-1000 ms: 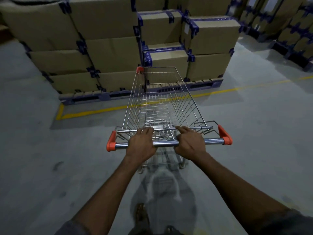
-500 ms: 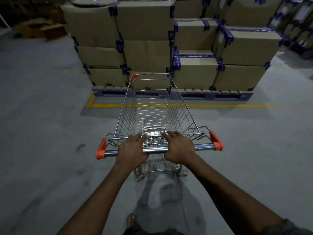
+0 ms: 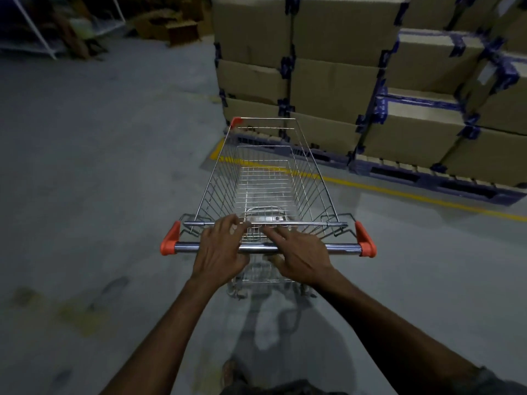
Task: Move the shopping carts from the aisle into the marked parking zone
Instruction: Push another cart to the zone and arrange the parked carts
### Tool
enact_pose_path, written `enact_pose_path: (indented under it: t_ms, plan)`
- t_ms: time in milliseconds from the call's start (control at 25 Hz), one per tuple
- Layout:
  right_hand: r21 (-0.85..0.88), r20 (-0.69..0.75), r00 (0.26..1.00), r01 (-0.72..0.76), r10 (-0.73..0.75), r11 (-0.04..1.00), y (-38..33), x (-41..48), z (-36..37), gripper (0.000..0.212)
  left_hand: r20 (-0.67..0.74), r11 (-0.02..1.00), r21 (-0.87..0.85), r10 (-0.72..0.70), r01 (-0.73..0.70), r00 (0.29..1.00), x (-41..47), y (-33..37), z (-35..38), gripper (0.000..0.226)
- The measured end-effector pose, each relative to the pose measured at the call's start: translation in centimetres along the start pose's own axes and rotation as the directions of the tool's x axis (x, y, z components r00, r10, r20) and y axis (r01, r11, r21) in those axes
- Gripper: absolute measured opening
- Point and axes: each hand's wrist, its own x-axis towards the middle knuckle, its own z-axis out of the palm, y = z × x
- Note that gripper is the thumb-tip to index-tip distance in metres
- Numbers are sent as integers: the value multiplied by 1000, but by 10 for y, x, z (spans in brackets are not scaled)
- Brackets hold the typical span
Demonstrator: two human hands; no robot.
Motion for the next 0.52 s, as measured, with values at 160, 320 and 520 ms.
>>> enact_pose_path:
  t_ms: [160,320,520]
  plan:
    - [-18,16,984,176,-176,984,-43,54,14,57,67,991,96,90,-96,994,-10,-79,-11,62]
    - [-54,26,970,243,-242,968,-78,113,27,53,88,994,93,45,-53,995,-13,-145,-25,64]
    - [-114,22,1000,-17,19,993,-126,169,44,68,53,999,21,-50,49,997,-11,-210,-39,67]
